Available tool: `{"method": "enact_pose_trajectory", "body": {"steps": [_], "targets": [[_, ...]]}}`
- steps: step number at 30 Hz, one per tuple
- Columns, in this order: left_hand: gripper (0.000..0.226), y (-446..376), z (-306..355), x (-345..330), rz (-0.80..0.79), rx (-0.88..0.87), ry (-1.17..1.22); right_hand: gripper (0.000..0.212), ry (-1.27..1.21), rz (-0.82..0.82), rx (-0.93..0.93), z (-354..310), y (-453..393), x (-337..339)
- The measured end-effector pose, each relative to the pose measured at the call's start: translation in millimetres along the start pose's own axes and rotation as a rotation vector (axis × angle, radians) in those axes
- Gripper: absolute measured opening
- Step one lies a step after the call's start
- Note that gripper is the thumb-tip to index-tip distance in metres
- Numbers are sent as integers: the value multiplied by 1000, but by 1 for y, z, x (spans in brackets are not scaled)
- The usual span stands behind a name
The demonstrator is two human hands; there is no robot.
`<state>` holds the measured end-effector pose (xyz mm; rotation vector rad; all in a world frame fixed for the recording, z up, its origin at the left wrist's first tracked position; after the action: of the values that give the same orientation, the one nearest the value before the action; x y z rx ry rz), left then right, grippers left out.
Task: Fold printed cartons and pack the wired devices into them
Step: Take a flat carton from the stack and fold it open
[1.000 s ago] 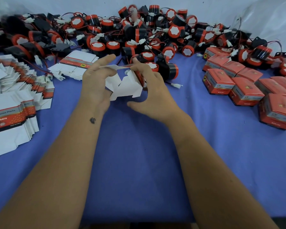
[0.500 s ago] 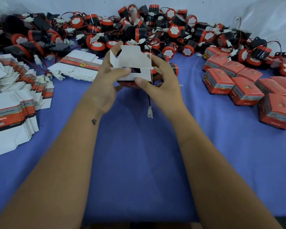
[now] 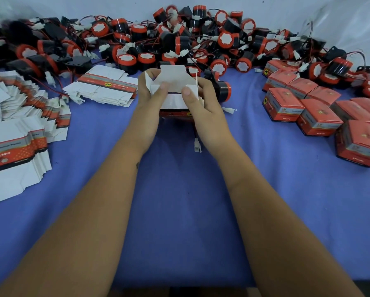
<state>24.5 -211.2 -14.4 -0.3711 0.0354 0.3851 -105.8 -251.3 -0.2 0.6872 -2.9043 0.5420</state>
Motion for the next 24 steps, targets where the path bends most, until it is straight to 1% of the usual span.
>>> {"method": "enact_pose_trajectory", "body": {"steps": [3, 8, 10, 13, 15, 17, 18, 20, 22, 24], "targets": [[26, 0, -1, 0, 0, 44, 76, 19, -33, 19, -45, 3, -1, 3], [29, 5, 7, -8, 16, -10, -65, 12, -123, 108, -95, 6, -4, 10], [34, 7, 9, -10, 31, -31, -78, 11, -90, 122, -84, 6, -4, 9], [45, 6, 6, -16, -49, 5, 29, 13, -21, 127, -91, 7, -2, 7], [57, 5, 5, -18, -103, 36, 136, 15, 7, 131, -90, 6, -2, 5], [64, 3, 4, -19, -125, 59, 205, 15, 25, 131, -90, 4, -2, 4], [62, 3, 4, -18, -124, 66, 210, 15, 24, 131, -93, 3, -2, 4], [50, 3, 4, -17, -97, 73, 167, 17, 37, 132, -93, 3, -1, 4], [39, 4, 4, -17, -59, 57, 49, 18, 53, 126, -84, 2, -1, 4], [35, 4, 5, -17, -30, 34, -71, 17, 37, 113, -74, 0, -1, 3]]}}
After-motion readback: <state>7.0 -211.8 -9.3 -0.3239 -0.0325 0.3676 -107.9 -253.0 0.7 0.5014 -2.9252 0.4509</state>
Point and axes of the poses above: each hand's wrist, its own y-axis away from the middle knuckle, its own x-axis out of the back of the hand, z = x × y, the point moved 3 cm from there along -y, towards the middle knuckle, and after that the axes turned 4 degrees about y, right-handed, at the moved point
